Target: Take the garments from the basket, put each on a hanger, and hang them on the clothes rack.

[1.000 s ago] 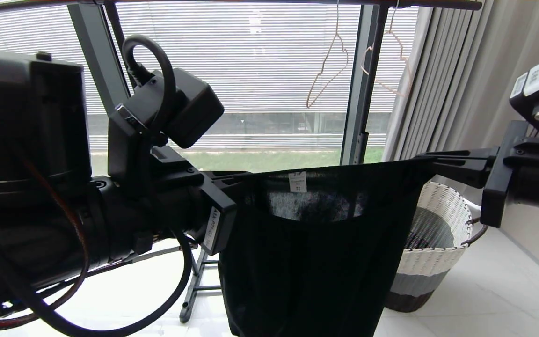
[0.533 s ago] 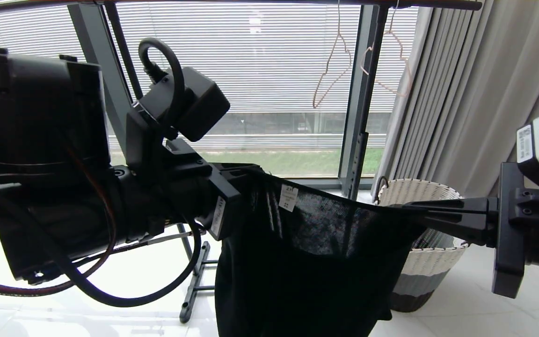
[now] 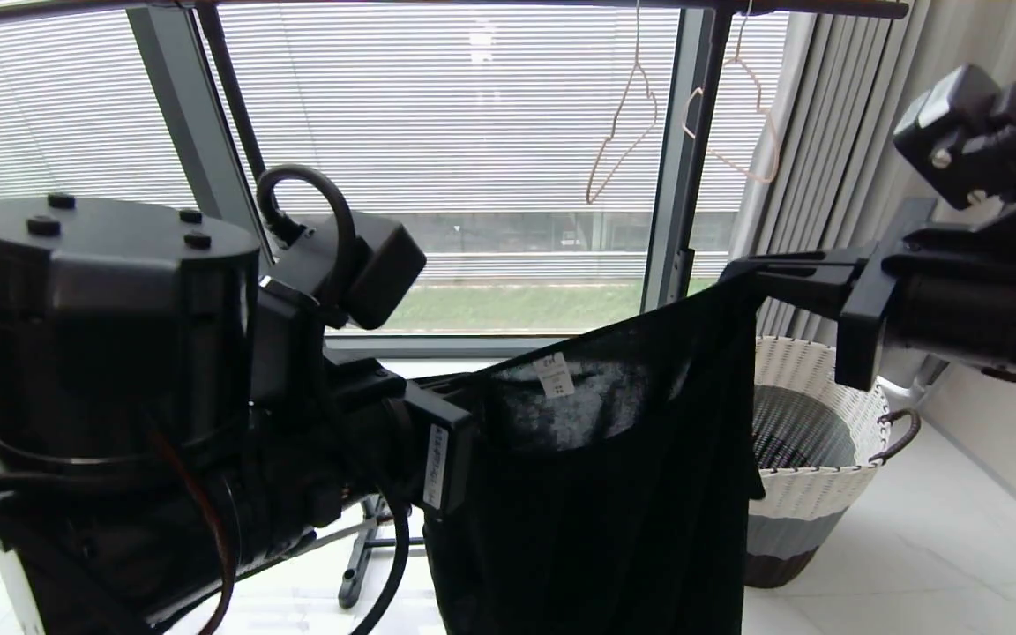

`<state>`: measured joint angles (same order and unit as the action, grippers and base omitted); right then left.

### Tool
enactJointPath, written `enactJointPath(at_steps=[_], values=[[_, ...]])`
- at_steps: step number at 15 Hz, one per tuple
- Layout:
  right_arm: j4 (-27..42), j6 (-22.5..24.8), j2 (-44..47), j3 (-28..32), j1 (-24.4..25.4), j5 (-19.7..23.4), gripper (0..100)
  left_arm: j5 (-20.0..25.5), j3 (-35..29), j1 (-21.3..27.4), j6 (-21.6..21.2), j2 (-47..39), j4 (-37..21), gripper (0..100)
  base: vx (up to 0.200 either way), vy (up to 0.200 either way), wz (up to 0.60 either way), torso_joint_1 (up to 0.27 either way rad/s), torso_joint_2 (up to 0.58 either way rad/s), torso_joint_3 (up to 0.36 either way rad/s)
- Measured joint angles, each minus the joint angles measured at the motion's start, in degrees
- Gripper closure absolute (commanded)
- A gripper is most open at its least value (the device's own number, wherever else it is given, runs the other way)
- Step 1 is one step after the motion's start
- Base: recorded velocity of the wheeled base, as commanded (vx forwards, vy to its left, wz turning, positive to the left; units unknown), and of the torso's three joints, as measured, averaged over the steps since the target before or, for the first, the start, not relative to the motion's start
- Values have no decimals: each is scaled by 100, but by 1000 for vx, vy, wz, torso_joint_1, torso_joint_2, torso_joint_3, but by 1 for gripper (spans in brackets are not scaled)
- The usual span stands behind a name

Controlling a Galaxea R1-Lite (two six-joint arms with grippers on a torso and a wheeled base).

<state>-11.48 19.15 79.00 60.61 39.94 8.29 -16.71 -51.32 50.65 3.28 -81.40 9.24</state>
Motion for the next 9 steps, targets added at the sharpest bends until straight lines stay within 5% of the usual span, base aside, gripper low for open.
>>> enactJointPath(at_steps=[5, 6, 9], values=[[223, 0, 389, 451, -83, -20, 100, -187, -118, 85, -16, 22, 33, 100, 0, 0, 0, 0, 0, 0], [323, 0, 385, 451, -83, -20, 0, -296, -143, 61, -16, 11, 39, 100, 0, 0, 0, 0, 0, 0], [550, 20, 91, 16, -63, 24, 0, -649, -324, -49, -13, -124, 113, 100, 0, 0, 0, 0, 0, 0]])
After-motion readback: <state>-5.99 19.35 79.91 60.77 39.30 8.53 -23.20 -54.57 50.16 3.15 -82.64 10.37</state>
